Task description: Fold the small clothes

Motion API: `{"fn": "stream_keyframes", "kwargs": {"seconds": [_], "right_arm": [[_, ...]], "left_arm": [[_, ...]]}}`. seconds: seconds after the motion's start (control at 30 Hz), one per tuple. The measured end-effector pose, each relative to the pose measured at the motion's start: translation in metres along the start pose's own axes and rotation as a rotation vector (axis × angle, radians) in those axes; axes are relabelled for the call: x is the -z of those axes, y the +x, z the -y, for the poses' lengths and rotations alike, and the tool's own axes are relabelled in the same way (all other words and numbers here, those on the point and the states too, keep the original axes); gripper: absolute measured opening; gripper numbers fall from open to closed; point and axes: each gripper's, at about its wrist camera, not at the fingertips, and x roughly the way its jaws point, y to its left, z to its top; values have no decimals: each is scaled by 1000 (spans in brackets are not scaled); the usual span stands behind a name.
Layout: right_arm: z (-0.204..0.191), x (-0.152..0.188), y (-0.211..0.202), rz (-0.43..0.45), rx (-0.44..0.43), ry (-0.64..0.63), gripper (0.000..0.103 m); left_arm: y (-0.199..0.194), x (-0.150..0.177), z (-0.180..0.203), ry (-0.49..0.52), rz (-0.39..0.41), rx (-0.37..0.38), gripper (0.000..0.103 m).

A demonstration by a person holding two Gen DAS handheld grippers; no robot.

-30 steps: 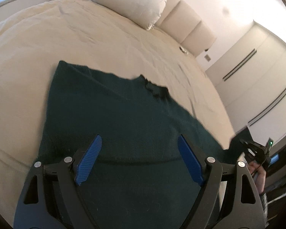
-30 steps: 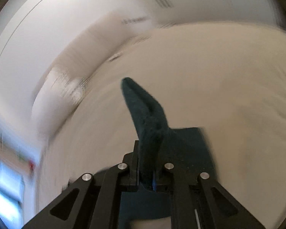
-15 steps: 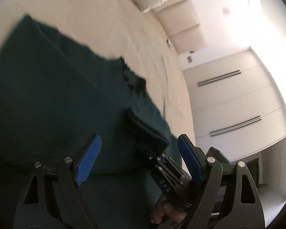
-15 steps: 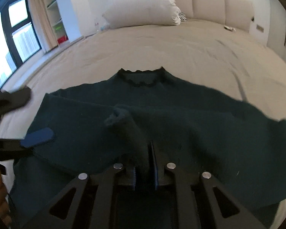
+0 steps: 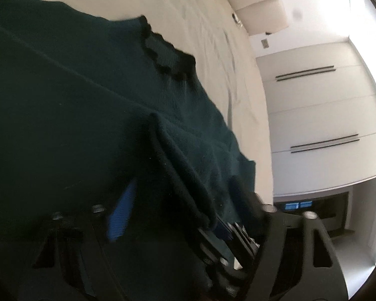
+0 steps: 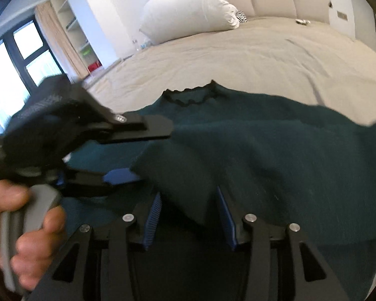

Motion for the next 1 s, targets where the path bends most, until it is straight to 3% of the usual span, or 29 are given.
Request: {"fn": "stream_keyframes", "kwargs": {"seconds": [0.03, 0.2, 0.37, 0.43, 0.57, 0.83, 1.0], "right_arm": [[6, 4, -7, 9, -2, 25, 48], [66, 38, -52, 48, -92, 296, 58], [136, 73, -94, 175, -232, 645, 64], [151, 82, -105, 230, -263, 729, 65], [159, 87, -107, 278, -269, 806, 67], [163, 84, -110, 335, -268, 946, 67], [154, 65, -119, 359, -266, 902, 67]], "left_arm": [[6, 0, 1, -1, -18, -2, 37], [14, 5, 1, 16, 3, -47, 8], [-27, 1, 6, 59, 132, -77, 7], [-50, -3, 1, 59, 178, -90, 7], [-76, -6, -20, 30, 227, -126, 7], [-88, 2, -60, -11, 237, -161, 7], [-86, -4, -72, -5, 222, -173, 7]]}}
